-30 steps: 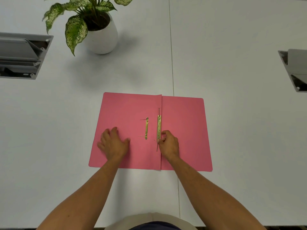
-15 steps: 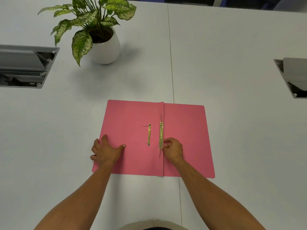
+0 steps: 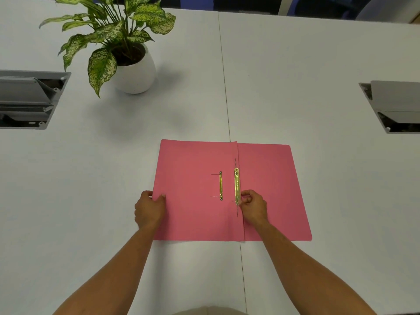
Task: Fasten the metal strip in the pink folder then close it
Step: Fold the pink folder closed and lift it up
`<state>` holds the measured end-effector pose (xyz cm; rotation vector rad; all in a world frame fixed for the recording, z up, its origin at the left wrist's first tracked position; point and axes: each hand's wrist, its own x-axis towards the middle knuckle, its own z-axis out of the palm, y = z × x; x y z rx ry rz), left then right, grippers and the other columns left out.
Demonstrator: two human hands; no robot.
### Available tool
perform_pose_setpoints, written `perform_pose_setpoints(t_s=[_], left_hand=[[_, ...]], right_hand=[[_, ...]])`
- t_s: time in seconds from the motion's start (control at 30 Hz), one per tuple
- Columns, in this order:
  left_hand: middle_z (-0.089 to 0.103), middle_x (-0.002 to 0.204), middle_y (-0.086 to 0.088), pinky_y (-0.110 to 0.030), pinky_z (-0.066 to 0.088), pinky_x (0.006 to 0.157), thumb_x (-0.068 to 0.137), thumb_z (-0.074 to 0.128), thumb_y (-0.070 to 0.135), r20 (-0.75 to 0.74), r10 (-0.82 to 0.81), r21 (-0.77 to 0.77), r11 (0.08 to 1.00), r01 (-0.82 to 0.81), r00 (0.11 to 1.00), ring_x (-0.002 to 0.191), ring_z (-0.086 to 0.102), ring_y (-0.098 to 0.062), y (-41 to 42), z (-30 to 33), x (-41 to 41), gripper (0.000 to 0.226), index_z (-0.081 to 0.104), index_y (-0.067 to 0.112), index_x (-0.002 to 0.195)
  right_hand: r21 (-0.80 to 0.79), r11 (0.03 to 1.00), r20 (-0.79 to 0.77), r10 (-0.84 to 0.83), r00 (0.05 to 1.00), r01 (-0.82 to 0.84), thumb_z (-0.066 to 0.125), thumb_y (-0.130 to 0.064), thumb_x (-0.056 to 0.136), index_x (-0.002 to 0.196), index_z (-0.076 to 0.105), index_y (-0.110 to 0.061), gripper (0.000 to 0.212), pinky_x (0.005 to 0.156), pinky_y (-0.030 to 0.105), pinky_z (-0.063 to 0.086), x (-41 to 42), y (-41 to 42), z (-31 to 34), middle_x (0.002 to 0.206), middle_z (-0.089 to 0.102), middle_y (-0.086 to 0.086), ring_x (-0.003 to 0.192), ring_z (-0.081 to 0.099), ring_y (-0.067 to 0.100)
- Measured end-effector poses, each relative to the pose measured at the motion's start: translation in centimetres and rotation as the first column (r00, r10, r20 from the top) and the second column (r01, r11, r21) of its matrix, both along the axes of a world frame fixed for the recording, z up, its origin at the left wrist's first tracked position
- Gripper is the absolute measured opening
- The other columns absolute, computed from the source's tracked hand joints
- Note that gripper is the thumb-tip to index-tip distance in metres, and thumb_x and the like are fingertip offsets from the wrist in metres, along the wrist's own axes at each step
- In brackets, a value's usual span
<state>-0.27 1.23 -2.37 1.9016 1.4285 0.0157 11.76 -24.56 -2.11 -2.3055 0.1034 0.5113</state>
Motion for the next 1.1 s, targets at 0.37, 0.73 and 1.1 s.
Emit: perform_pose_setpoints(t_s=[0.37, 0.73, 1.1], left_hand=[[0.046, 0.047, 0.009, -0.024, 0.035, 0.051, 0.08, 0.063, 0.019, 0.503, -0.231, 0.031, 0.968, 0.25, 0.833, 0.05, 0.04, -0.01, 2.1, 9.2, 2.1, 0.03, 0.053, 0.01, 0.053], [0.072, 0.069, 0.0, -0.024, 0.055, 0.063, 0.083, 0.059, 0.041, 0.775, -0.29, -0.074, 0.841, 0.536, 0.562, 0.066, 0.068, -0.014, -1.5, 12.0, 3.2, 0.032, 0.072, 0.012, 0.085], [0.069, 0.109, 0.002, -0.019, 0.049, 0.081, 0.091, 0.062, 0.027, 0.377, -0.453, -0.165, 0.825, 0.54, 0.808, 0.098, 0.064, -0.013, -6.3, 4.3, 2.5, 0.023, 0.064, 0.016, 0.112]], right_hand=[[0.036, 0.991, -0.028, 0.133, 0.991, -0.132, 0.053, 0.008, 0.084, 0.112, 0.063, -0.008, 0.034, 0.05, 0.004, 0.042, 0.3, 1.7, -0.7, 0.073, 0.058, -0.011, 0.06, 0.053, 0.003], [0.304, 0.883, -0.171, 0.42, 0.891, -0.358, 0.063, -0.048, 0.086, 0.109, 0.067, -0.018, 0.038, 0.074, 0.025, 0.048, -2.1, 7.6, 1.6, 0.086, 0.069, -0.004, 0.081, 0.062, 0.014], [0.818, 0.453, -0.438, 0.091, 0.894, 0.355, 0.028, -0.081, 0.077, 0.133, 0.053, -0.019, 0.087, 0.099, 0.052, 0.047, 2.4, 0.0, 7.7, 0.129, 0.06, 0.018, 0.117, 0.057, 0.037]])
